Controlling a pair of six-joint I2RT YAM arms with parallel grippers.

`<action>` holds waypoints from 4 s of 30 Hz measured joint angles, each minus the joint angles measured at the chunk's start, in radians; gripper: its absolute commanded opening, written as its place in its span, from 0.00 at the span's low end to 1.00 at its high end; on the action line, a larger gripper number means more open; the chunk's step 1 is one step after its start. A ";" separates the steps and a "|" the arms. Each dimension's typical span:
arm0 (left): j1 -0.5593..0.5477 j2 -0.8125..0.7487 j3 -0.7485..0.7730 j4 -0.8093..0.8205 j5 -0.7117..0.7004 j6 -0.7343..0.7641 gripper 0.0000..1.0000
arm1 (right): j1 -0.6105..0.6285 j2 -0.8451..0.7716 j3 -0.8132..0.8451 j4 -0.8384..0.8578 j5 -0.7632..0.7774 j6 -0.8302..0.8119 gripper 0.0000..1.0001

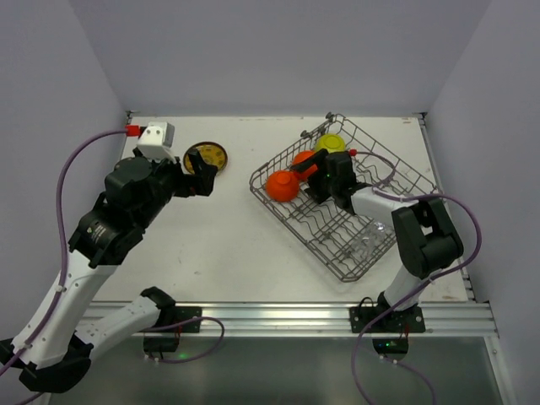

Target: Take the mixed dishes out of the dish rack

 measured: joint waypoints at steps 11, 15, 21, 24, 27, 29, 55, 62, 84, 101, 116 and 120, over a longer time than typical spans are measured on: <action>0.000 -0.038 -0.112 -0.066 -0.119 0.049 1.00 | 0.037 0.001 -0.059 0.053 0.072 0.130 0.99; 0.000 -0.028 -0.146 -0.060 -0.119 0.049 1.00 | 0.040 0.003 -0.085 0.109 0.074 0.141 0.99; 0.000 -0.026 -0.225 -0.045 -0.117 0.049 1.00 | 0.040 0.030 -0.091 0.156 0.071 0.140 0.99; 0.000 -0.017 -0.254 -0.033 -0.109 0.049 1.00 | 0.040 0.041 -0.097 0.184 0.070 0.139 0.99; 0.000 -0.012 -0.285 -0.003 -0.105 0.049 1.00 | 0.040 0.052 -0.098 0.212 0.067 0.136 0.99; 0.000 -0.012 -0.312 0.021 -0.105 0.050 1.00 | 0.040 0.064 -0.098 0.224 0.066 0.135 0.99; 0.000 0.009 -0.435 0.127 -0.063 0.048 1.00 | 0.048 0.128 -0.108 0.302 0.043 0.128 0.99; 0.003 0.092 -0.386 0.142 -0.026 -0.018 1.00 | 0.052 0.128 -0.108 0.305 0.044 0.127 0.99; 0.027 0.840 -0.031 0.369 0.026 -0.205 0.56 | 0.053 0.100 -0.154 0.343 0.035 0.128 0.99; 0.037 0.931 -0.030 0.385 0.093 -0.166 0.00 | 0.055 0.089 -0.163 0.335 0.034 0.131 0.99; 0.038 0.931 -0.029 0.386 0.103 -0.156 0.00 | 0.090 0.082 -0.117 0.221 0.067 0.136 0.99; 0.038 0.931 -0.029 0.386 0.103 -0.153 0.00 | 0.092 0.093 -0.114 0.232 0.071 0.134 0.99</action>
